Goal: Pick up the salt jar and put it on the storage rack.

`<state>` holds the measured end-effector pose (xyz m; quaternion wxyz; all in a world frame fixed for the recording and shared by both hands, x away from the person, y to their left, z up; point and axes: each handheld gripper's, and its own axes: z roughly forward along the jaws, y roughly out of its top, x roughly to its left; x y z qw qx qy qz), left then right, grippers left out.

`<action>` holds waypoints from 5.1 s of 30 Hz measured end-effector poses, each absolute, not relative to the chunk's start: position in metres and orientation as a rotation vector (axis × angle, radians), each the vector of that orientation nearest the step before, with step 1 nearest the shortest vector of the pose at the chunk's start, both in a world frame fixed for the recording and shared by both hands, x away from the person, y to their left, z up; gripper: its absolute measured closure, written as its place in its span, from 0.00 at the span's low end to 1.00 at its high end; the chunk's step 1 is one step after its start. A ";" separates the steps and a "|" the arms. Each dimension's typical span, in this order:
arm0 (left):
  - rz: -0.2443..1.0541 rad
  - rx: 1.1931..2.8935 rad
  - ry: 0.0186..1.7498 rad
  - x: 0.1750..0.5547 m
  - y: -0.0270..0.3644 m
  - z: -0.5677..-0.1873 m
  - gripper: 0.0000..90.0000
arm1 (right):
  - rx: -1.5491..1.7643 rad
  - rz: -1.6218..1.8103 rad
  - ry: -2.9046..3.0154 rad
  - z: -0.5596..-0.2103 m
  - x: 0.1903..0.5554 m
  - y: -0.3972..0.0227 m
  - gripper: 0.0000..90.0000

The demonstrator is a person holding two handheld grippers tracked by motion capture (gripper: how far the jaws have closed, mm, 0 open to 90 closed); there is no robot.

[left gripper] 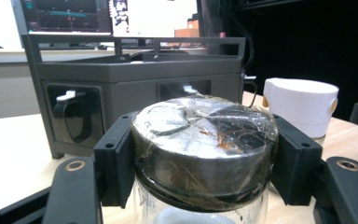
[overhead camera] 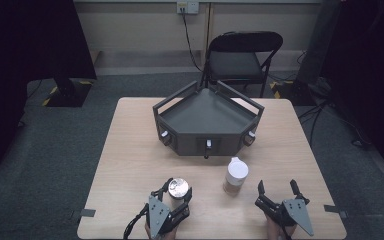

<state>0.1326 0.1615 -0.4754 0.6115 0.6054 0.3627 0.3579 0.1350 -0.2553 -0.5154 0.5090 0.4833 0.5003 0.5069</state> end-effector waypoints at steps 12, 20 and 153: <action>0.757 1.408 0.774 0.148 0.180 -0.458 0.39 | 1.164 1.221 1.205 -0.515 0.135 -0.255 0.00; 0.700 1.388 0.708 0.164 0.196 -0.445 0.39 | 1.165 1.221 1.204 -0.515 0.135 -0.255 0.00; 0.900 1.326 1.058 0.321 0.110 -0.367 0.00 | 1.159 1.228 1.212 -0.516 0.135 -0.257 0.00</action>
